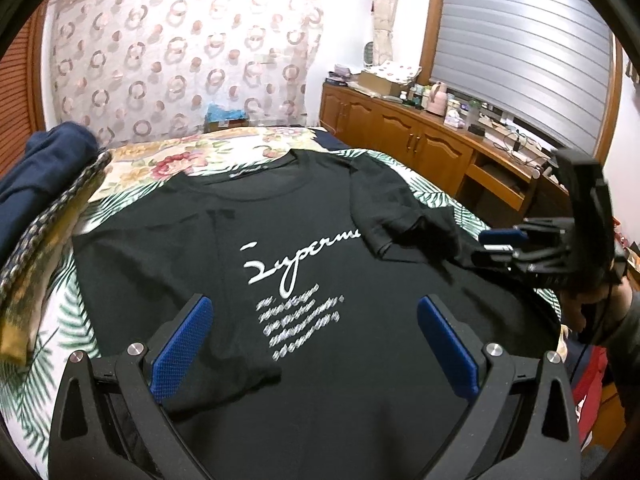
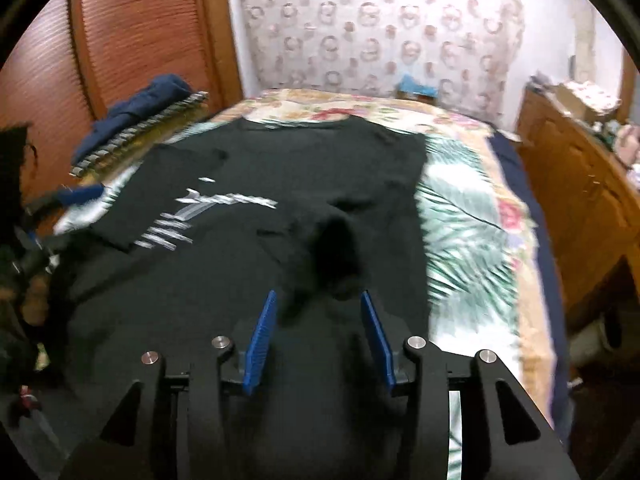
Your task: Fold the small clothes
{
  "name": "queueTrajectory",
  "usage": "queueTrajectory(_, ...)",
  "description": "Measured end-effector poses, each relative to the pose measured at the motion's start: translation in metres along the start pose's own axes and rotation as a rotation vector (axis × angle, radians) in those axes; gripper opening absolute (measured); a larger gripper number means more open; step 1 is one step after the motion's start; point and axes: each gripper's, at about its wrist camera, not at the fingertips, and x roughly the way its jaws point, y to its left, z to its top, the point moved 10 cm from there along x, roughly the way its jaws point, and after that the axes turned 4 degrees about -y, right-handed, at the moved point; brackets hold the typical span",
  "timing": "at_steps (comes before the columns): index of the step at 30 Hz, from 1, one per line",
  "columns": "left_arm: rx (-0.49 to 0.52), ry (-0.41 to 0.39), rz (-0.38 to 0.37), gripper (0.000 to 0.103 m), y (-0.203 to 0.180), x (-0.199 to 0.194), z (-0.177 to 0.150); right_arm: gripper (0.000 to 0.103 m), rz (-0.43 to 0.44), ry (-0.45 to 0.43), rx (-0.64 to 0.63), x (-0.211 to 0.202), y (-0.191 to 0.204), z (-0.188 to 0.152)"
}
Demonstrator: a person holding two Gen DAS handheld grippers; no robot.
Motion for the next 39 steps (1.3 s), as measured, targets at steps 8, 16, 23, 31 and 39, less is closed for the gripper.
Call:
queueTrajectory(8,0.039,0.086,-0.132,0.073,-0.035,0.049,0.013,0.046,-0.151,-0.026,0.078,0.007,-0.045,-0.014)
queueTrajectory(16,0.093,0.192,-0.191,0.037,-0.067,0.099,0.013,0.046,-0.154,0.012,0.162,0.020,-0.056,-0.019)
queueTrajectory(23,0.195,0.267,-0.120,0.034,-0.076,0.129,0.009,0.046,-0.170,0.002,0.164,0.021,-0.058,-0.019)
queueTrajectory(31,0.176,0.194,-0.086,0.005,-0.054,0.097,0.036,0.046,-0.167,-0.002,0.160,0.017,-0.059,-0.021)
queueTrajectory(39,0.082,0.125,0.005,0.005,0.008,0.068,0.064,0.046,-0.170,-0.002,0.153,0.017,-0.061,-0.021)
